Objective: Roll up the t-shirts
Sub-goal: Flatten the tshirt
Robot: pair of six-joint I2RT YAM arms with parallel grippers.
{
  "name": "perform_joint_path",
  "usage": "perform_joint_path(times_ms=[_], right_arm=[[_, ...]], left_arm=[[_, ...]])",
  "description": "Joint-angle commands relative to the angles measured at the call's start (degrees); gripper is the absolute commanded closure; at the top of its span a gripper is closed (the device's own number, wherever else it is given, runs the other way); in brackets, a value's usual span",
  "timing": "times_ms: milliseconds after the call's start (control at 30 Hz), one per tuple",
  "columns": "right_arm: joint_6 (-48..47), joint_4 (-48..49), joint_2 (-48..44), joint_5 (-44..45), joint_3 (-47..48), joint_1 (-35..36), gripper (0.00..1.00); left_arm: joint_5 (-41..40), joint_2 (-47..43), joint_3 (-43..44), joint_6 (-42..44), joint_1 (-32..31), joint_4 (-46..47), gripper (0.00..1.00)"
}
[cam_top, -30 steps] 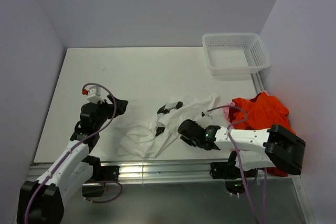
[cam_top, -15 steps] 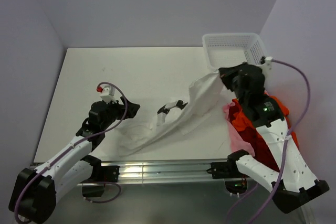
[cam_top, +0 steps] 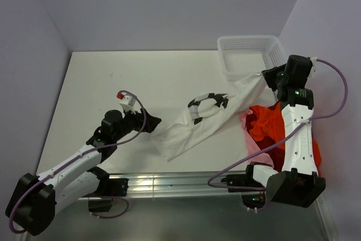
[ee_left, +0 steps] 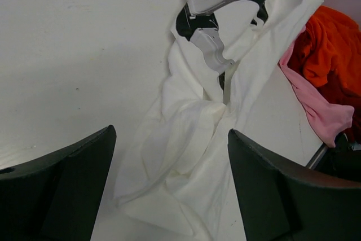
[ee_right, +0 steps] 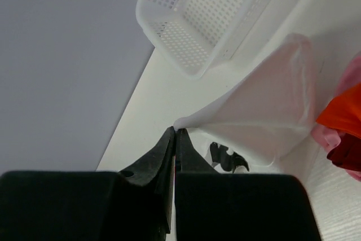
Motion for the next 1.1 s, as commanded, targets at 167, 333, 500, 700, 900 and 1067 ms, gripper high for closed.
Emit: perform_joint_path(times_ms=[167, 333, 500, 700, 900, 1067], right_arm=[[-0.17, 6.0, -3.13, -0.78, -5.25, -2.67, 1.0], [2.81, 12.77, -10.69, 5.53, -17.71, -2.67, 1.0], [2.82, 14.62, -14.22, 9.25, -21.61, -2.67, 1.0], [1.5, 14.27, -10.97, 8.19, -21.35, -2.67, 1.0], [1.5, 19.44, -11.85, 8.1, -27.48, -2.67, 1.0], [2.03, 21.21, -13.78, 12.14, -31.01, -2.76, 1.0]], left_arm=[[-2.76, 6.88, 7.11, 5.77, -9.56, 1.54, 0.16], [-9.98, 10.74, 10.11, 4.56, -15.81, -3.9, 0.16], [-14.29, 7.87, 9.85, -3.0, -16.08, -10.06, 0.18], [-13.43, -2.94, 8.88, -9.94, -16.08, -19.71, 0.18], [-8.24, -3.42, 7.39, -15.48, -16.16, -24.21, 0.24], [-4.97, -0.85, 3.7, -19.88, -16.16, -20.09, 0.26]])
